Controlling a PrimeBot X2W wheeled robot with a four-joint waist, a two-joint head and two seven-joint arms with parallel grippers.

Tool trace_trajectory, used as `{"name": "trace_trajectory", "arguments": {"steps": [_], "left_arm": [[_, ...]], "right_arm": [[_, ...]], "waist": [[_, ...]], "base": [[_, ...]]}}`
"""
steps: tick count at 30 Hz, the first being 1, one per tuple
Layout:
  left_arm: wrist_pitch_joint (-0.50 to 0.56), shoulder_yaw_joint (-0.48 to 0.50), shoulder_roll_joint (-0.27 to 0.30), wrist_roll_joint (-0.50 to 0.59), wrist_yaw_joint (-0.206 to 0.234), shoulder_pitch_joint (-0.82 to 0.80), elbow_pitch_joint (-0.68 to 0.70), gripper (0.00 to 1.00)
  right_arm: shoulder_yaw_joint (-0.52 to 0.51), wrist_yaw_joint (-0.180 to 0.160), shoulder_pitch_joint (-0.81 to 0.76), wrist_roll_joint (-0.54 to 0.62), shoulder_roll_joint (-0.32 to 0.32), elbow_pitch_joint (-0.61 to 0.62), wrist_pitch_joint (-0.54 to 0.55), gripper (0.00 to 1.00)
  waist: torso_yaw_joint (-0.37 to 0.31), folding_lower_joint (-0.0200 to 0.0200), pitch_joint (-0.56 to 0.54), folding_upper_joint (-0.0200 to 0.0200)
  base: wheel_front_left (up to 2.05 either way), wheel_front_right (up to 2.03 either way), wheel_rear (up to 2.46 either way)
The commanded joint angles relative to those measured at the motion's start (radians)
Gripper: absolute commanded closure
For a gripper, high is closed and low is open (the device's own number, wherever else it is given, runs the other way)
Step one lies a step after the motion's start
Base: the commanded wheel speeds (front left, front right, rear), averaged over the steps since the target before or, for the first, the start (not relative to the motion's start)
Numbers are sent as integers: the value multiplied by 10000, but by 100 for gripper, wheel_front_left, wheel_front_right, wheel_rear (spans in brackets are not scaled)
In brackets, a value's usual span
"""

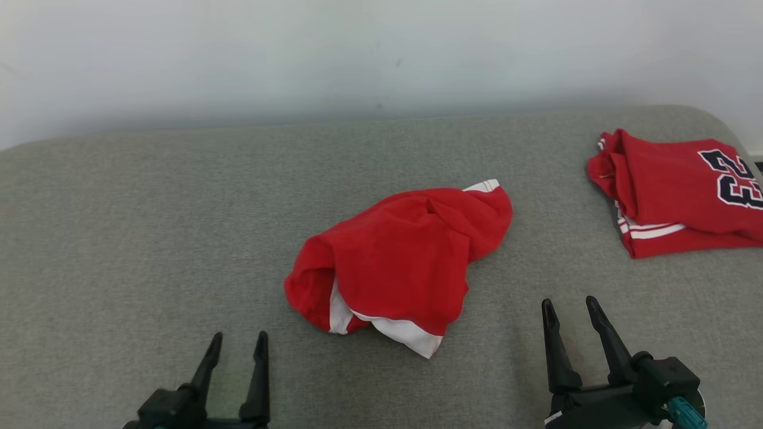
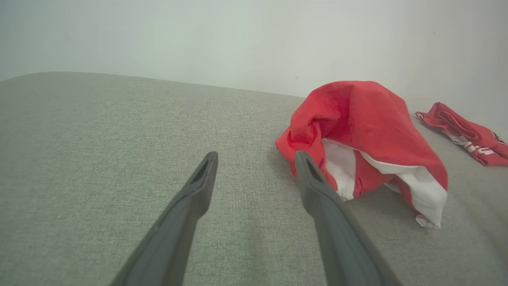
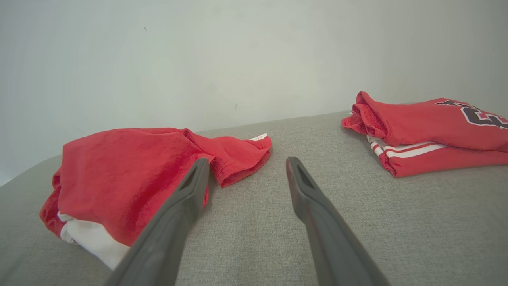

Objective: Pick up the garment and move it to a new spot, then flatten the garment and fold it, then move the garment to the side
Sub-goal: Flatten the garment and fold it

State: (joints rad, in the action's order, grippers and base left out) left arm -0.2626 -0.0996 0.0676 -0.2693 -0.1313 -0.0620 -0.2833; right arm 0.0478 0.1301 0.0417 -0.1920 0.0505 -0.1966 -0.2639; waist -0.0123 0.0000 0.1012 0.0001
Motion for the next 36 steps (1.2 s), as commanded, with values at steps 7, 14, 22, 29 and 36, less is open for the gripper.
{"name": "trace_trajectory", "arguments": {"steps": [7, 14, 22, 29, 36], "left_arm": [[-23, -1057, 155, -715, 13, -925, -1145, 0], [-25, -1227, 156, -985, 13, -1612, -2181, 0], [-25, -1473, 196, -1359, 13, -2126, -2909, 64], [-25, -1084, 385, -1313, 13, -1823, -2487, 100], [-25, -1001, 1166, -1026, 13, -1116, -1183, 100]], "right_arm": [[-36, 6, 229, -108, -8, 30, -4, 0], [-94, 6, 413, -225, -10, 88, -4, 0], [-174, 6, 436, -267, -10, 46, -4, 0], [-340, 6, 205, -310, -11, 70, -4, 0], [-294, 6, -55, -462, -10, -46, -4, 0]], "waist": [[-920, 0, 530, -1], [-1570, 0, 833, -1], [-1811, 0, 884, -1], [-1347, 0, 634, -1], [-359, 0, 218, -1]], "base": [[0, 0, 0], [0, 0, 0], [0, 0, 0], [0, 0, 0], [0, 0, 0]]}}
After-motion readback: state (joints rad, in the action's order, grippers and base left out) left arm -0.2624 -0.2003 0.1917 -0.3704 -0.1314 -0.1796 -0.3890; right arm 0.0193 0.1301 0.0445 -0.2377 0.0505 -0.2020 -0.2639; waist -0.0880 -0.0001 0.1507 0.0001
